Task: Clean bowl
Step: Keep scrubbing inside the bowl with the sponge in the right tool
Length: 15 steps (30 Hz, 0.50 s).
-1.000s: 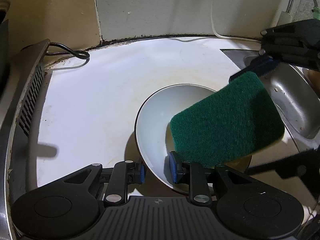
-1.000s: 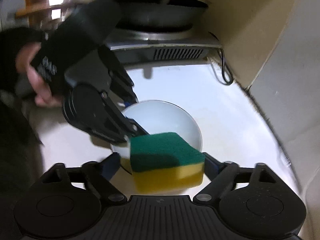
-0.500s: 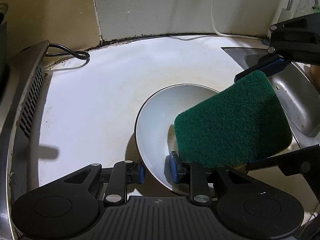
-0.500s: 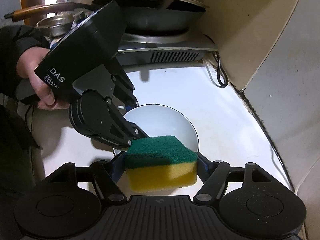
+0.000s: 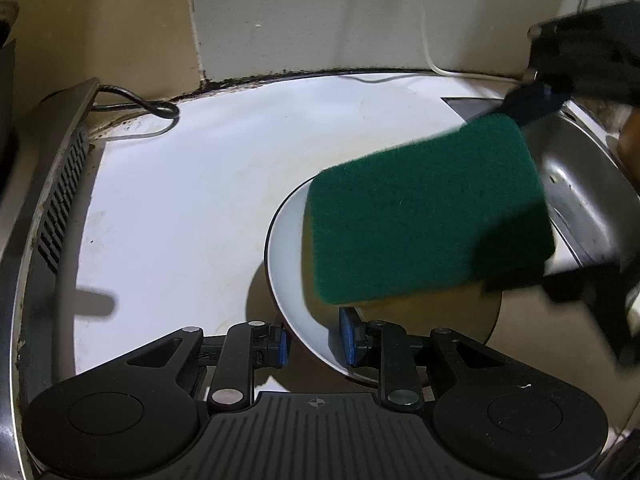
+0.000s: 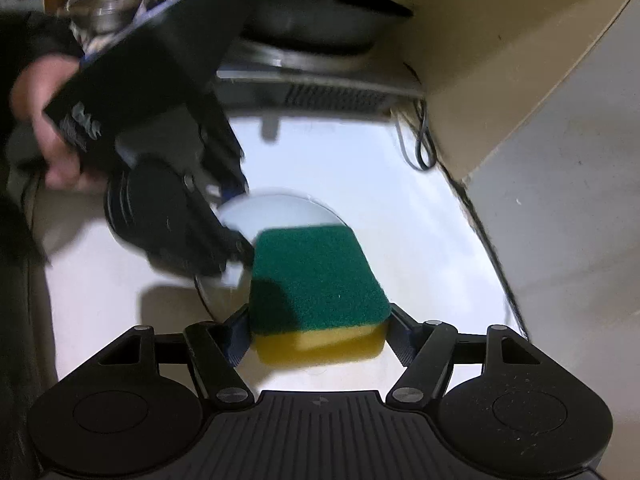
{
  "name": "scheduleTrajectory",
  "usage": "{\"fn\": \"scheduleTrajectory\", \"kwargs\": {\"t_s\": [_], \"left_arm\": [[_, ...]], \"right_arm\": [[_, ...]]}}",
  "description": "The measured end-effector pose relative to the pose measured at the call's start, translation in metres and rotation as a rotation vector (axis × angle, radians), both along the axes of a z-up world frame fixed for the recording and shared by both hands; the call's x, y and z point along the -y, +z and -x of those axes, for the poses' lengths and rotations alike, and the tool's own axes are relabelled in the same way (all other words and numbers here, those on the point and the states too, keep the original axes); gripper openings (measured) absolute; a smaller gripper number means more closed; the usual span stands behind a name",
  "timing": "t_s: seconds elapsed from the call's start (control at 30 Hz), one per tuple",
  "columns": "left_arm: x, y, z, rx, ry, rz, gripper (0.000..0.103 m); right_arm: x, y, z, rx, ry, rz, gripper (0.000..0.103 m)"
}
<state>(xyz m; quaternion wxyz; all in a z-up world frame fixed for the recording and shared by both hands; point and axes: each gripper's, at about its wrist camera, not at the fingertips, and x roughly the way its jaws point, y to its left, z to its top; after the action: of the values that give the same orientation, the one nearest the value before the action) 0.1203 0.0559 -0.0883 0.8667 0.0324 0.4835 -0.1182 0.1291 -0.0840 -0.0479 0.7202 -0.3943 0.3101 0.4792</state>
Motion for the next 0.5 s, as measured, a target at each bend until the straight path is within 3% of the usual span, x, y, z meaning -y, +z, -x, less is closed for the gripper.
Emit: {"fn": "scheduleTrajectory", "kwargs": {"t_s": [0.17,0.27,0.5], "left_arm": [[-0.006,0.000,-0.001,-0.001,0.012,0.004,0.028],[-0.005,0.000,0.000,0.006,0.006,0.000,0.028],[-0.001,0.005,0.008,0.024,-0.004,-0.038,0.028]], "right_arm": [[0.003,0.003,0.005,-0.060,0.055,0.035,0.069],[0.015,0.003,0.003,-0.016,0.011,0.083,0.069],[0.013,0.003,0.001,-0.054,-0.014,-0.017,0.069]]}}
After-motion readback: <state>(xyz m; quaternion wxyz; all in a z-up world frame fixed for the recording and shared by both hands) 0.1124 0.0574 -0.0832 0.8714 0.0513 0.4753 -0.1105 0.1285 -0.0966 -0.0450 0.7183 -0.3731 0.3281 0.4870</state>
